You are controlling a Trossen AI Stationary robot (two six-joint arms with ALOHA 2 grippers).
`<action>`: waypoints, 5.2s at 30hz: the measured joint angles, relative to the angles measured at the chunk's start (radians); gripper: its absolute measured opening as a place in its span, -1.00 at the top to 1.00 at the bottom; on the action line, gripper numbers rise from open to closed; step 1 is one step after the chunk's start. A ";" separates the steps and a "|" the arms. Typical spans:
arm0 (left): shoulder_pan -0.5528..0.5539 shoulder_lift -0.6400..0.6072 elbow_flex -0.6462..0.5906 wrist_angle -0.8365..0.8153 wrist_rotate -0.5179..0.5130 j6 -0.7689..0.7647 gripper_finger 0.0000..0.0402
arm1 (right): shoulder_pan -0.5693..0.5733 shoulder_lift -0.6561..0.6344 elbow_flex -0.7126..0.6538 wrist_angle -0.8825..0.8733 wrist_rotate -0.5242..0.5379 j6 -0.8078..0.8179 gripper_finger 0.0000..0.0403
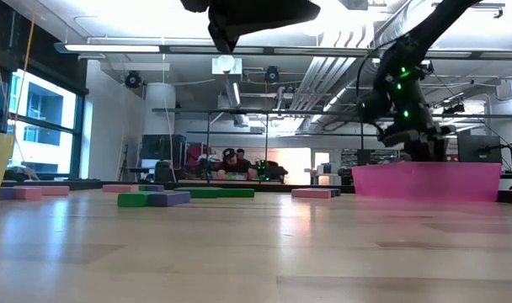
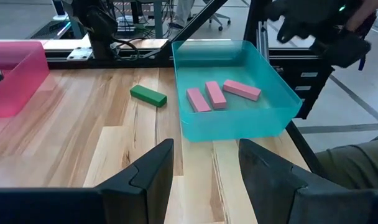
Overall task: Sort blocks
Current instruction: Put the green block into the green bin, then put the blue block into the yellow bin
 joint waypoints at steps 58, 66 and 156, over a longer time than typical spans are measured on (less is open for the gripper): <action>1.026 -0.225 -0.047 -1.316 0.011 -0.415 0.15 | 1.546 -0.486 -0.695 1.600 0.638 0.312 0.26; 1.130 -0.225 -0.047 -1.242 0.063 -0.353 0.14 | 1.546 -0.426 -0.695 1.605 0.641 0.372 0.26; 1.169 0.191 0.229 -1.196 -0.135 0.727 -0.24 | 1.530 -0.405 -0.694 1.642 0.661 0.389 0.26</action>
